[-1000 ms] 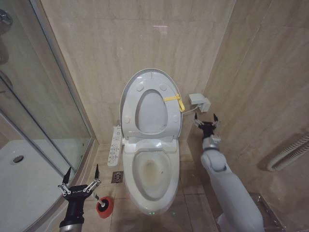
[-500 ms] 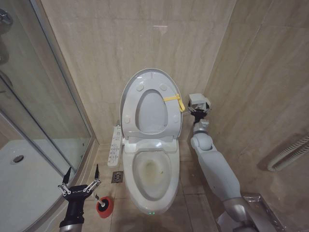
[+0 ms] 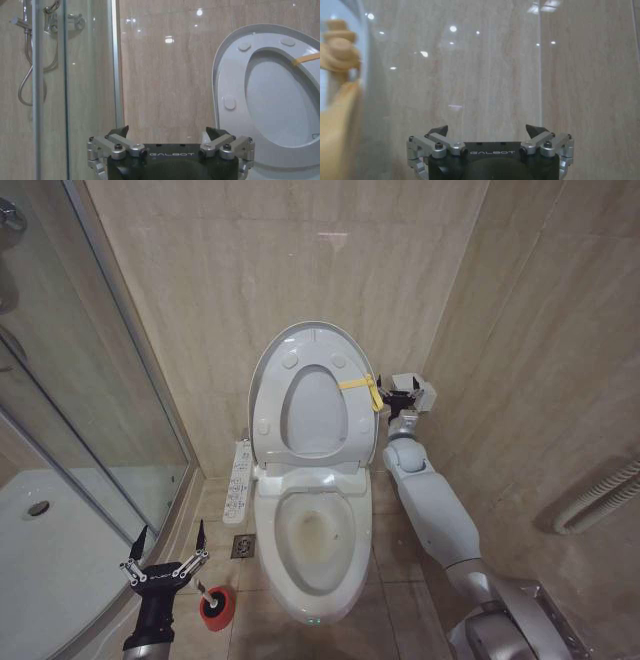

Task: Open the toilet lid, clean the toilet bowl with a toilet brush, close the toilet lid, and flush.

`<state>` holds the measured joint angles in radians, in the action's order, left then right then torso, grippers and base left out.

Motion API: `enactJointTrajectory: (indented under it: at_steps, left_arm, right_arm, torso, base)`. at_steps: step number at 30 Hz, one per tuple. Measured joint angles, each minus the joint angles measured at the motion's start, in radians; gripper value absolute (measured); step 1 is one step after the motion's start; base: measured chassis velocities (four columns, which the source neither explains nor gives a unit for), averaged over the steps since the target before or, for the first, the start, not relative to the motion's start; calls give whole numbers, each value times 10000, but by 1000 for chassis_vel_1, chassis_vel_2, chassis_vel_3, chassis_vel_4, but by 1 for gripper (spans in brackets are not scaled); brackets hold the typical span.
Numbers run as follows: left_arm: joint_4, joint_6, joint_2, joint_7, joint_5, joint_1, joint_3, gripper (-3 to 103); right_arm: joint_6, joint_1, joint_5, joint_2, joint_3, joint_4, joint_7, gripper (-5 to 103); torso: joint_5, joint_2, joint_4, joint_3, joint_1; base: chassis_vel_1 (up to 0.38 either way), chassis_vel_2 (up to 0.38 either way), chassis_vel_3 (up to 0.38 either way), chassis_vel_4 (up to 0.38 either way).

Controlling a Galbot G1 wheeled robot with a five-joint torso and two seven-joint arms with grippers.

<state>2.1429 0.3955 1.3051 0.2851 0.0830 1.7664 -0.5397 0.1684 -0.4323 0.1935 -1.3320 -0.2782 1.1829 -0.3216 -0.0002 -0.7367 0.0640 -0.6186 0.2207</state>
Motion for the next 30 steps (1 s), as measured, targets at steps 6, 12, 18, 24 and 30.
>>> enactJointTrajectory:
  at_steps: [6,12,18,24,30]
  left_arm:
    - [0,0,0,0,0,1,0,100]
    - [0,0,0,0,0,0,0,100]
    - [0,0,0,0,0,0,0,100]
    - [0,0,0,0,0,0,-1,100]
    - [0,0,0,-1,0,0,0,100]
  right_arm:
    - [-99,-407,148,237,292,629,-35,100]
    - [-409,-983,650,685,581,1621,-114,100]
    - [-557,-1816,893,1241,687,2706,-190,100]
    - [-684,-3175,959,1543,498,3727,-413,100]
    - [-742,-4481,989,1672,256,4570,-491,100]
  torso:
    - [0,0,3,0,0]
    - [1,-2,4,0,-1]
    - [0,-1,-9,1,-1]
    - [2,-2,3,1,-1]
    - [2,-2,0,1,-1]
  base:
    - [0,0,0,0]
    - [0,0,0,0]
    - [0,0,0,0]
    - [0,0,0,0]
    - [0,0,0,0]
